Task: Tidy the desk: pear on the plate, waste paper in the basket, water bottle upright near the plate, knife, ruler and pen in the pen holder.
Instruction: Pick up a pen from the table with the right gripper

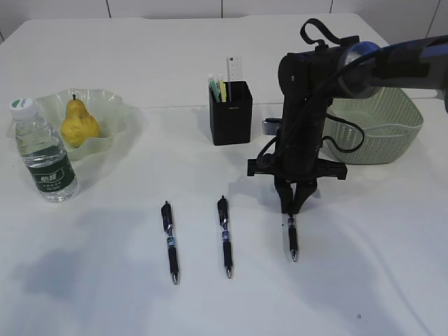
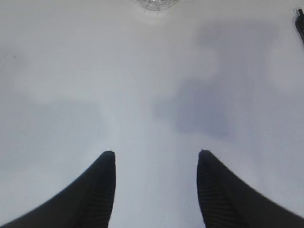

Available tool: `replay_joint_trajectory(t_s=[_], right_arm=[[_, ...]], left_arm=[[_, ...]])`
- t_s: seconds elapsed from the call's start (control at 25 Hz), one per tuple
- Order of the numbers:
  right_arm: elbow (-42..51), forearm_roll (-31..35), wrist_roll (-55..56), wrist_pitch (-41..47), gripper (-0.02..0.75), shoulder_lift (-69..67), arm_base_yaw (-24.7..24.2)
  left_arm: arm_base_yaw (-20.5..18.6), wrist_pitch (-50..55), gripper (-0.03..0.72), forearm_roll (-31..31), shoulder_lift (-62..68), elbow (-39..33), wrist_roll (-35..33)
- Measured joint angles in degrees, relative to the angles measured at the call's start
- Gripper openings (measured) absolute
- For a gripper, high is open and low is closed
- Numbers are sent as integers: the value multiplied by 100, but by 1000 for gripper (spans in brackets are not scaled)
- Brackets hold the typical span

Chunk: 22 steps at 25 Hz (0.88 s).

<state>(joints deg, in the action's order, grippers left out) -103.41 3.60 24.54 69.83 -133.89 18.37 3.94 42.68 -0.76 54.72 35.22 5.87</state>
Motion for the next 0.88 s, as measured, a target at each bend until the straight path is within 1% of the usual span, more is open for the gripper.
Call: replay_joint_trajectory(t_s=[0.12, 0.4, 0.88], right_arm=[[0, 0, 0, 0, 128, 0, 0], [-96, 0, -53, 12, 124, -25, 0], [-1754, -194, -202, 12, 122, -134, 0]], left_arm=[[0, 0, 384, 0, 0, 0, 0], [0, 0, 384, 0, 0, 0, 0], [0, 11, 384, -19, 0, 0, 0]])
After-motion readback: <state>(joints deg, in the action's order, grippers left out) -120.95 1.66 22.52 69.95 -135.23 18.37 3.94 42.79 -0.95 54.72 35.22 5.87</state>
